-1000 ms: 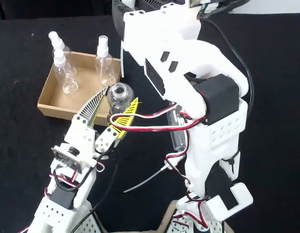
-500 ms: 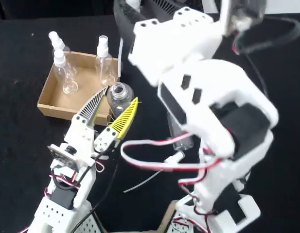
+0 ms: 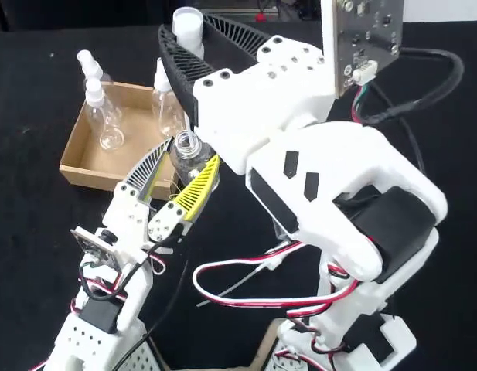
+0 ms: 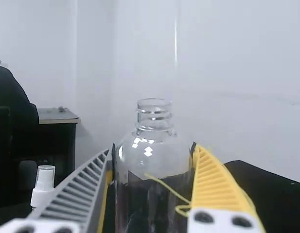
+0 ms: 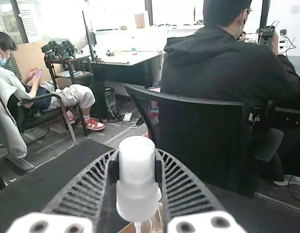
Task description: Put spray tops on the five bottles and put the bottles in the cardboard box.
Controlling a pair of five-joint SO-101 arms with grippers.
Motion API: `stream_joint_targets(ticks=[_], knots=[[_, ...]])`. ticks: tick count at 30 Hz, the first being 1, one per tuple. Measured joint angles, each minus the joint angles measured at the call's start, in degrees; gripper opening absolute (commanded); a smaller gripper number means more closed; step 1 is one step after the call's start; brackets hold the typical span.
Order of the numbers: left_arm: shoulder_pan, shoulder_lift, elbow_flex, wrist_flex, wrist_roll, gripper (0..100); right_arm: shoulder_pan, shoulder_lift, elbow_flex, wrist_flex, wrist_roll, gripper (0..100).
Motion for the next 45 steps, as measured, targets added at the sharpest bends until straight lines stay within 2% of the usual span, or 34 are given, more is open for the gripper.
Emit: stream_joint_targets(ticks=[11, 24, 34, 45], knots=[[0.0, 0.0, 0.0, 0.0, 0.4, 17, 0.1, 0.0, 0.4, -2.2, 0.0, 1.2], [0.0, 0.0, 0.0, 0.0, 0.5, 17, -0.1, 0.0, 11.3, -3.7, 0.0, 1.5], [0.3, 0.0, 0.0, 0.0, 0.5, 17, -0.2, 0.0, 13.1, 9.8, 0.0, 1.5], [0.3, 0.0, 0.0, 0.0, 0.5, 17, -0.3, -0.3, 20.7, 10.9, 0.0, 1.5]])
